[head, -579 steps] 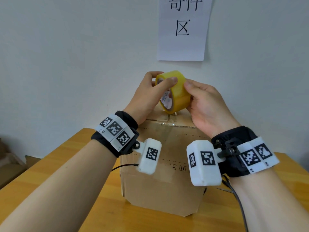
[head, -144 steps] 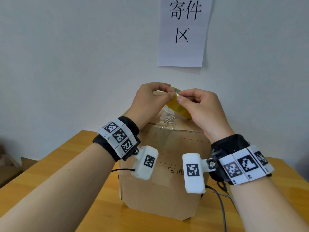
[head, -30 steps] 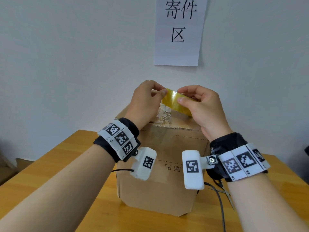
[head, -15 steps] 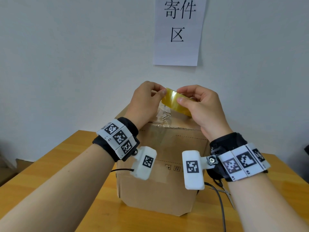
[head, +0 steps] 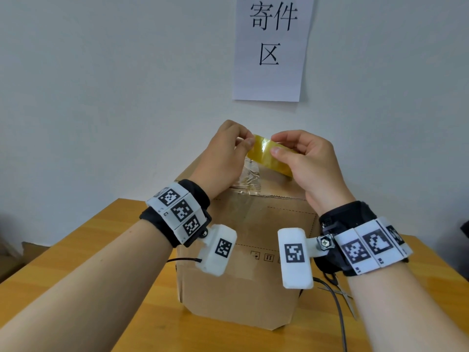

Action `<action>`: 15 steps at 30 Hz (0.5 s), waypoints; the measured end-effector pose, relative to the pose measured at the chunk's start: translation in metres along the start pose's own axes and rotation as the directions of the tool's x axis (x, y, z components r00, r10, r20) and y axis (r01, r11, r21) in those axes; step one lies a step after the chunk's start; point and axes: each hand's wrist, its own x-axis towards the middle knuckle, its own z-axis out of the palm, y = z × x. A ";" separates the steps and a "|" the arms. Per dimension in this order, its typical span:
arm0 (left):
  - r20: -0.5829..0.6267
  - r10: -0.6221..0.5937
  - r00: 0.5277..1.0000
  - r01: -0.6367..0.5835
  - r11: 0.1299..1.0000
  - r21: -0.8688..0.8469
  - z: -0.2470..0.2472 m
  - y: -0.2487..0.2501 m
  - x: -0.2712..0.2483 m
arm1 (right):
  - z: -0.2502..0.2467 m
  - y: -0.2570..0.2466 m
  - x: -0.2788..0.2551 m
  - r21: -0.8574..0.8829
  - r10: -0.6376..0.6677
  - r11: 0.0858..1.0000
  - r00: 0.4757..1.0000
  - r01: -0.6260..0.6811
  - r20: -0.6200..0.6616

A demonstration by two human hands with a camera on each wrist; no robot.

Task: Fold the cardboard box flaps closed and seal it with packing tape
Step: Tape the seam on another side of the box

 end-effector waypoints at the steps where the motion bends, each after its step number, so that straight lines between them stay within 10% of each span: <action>1: 0.000 0.001 1.000 -0.001 1.000 0.000 0.000 0.000 0.000 | 0.000 0.000 0.000 0.013 0.006 1.000 1.000 -0.006 0.000; 15: -0.065 -0.103 0.993 0.099 0.993 -0.059 0.001 0.007 -0.002 | 0.000 -0.002 0.000 0.033 0.030 0.999 0.999 -0.029 -0.039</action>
